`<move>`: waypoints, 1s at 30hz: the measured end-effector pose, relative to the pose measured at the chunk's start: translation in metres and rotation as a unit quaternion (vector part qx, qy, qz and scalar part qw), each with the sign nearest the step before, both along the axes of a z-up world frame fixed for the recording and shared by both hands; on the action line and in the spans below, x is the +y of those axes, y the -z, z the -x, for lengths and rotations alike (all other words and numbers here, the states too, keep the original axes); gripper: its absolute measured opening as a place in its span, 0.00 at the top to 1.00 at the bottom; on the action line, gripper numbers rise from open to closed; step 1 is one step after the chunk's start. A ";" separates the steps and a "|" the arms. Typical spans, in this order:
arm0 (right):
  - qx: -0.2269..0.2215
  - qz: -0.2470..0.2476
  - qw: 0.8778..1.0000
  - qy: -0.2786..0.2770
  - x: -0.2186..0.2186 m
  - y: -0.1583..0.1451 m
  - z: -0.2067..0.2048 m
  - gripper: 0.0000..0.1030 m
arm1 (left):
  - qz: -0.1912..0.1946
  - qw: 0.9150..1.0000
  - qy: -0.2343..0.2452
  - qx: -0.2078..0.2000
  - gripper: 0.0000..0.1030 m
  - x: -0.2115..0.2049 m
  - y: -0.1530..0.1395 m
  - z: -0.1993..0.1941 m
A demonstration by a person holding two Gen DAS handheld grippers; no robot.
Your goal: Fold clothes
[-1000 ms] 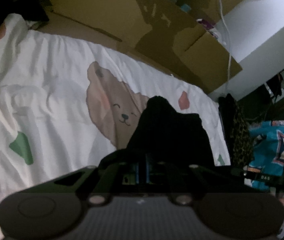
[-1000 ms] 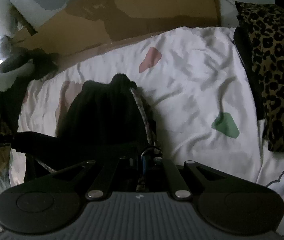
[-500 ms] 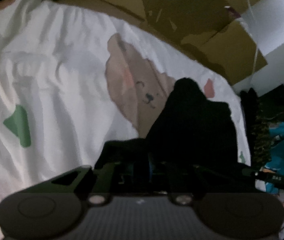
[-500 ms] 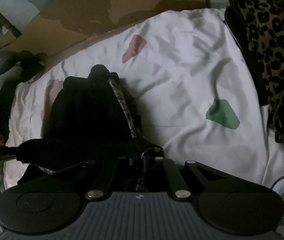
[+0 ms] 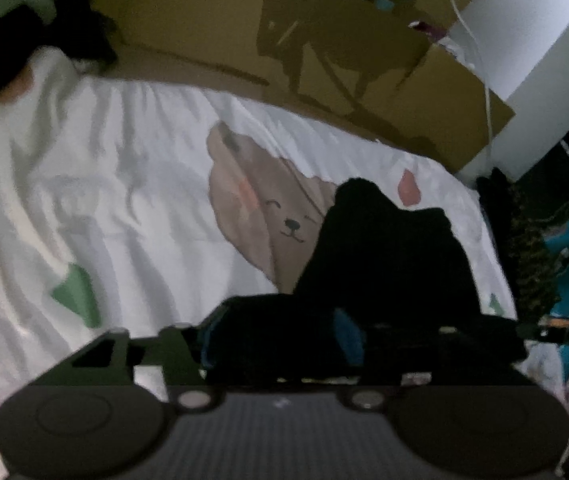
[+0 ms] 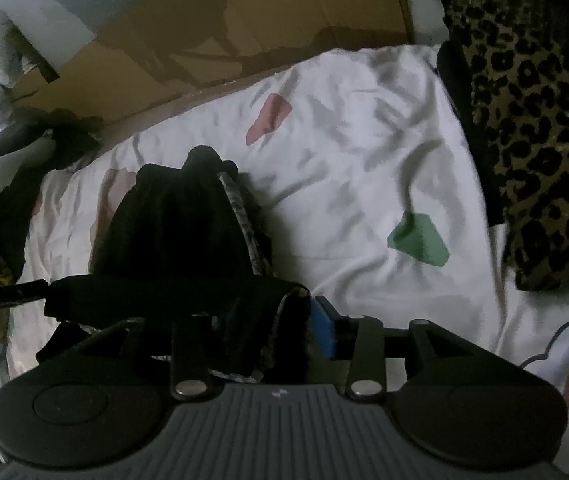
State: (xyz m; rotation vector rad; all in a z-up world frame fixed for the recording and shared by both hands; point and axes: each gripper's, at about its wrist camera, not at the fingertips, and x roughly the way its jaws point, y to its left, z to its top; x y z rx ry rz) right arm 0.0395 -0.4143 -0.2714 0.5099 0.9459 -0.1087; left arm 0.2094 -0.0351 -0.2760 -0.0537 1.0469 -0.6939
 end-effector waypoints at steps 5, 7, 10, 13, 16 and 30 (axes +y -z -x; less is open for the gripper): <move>-0.006 0.035 0.999 -0.028 0.013 -0.004 0.009 0.53 | -0.018 1.000 0.005 -0.022 0.38 0.005 -0.002 0.014; -0.009 0.049 0.998 -0.039 0.018 -0.005 0.012 0.52 | -0.027 0.999 0.009 -0.029 0.38 0.008 -0.001 0.020; -0.012 0.069 0.996 -0.056 0.026 -0.007 0.017 0.50 | -0.044 0.998 0.015 -0.033 0.37 0.011 0.005 0.027; 0.003 0.077 0.994 -0.072 0.035 0.003 0.022 0.50 | -0.059 0.998 0.021 -0.028 0.37 0.010 0.016 0.030; 0.017 0.085 0.993 -0.080 0.042 0.015 0.025 0.50 | -0.077 0.996 0.026 -0.029 0.36 0.007 0.026 0.031; 0.043 0.132 0.986 -0.093 0.054 0.042 0.015 0.49 | -0.138 0.985 0.077 -0.062 0.30 -0.010 0.051 0.029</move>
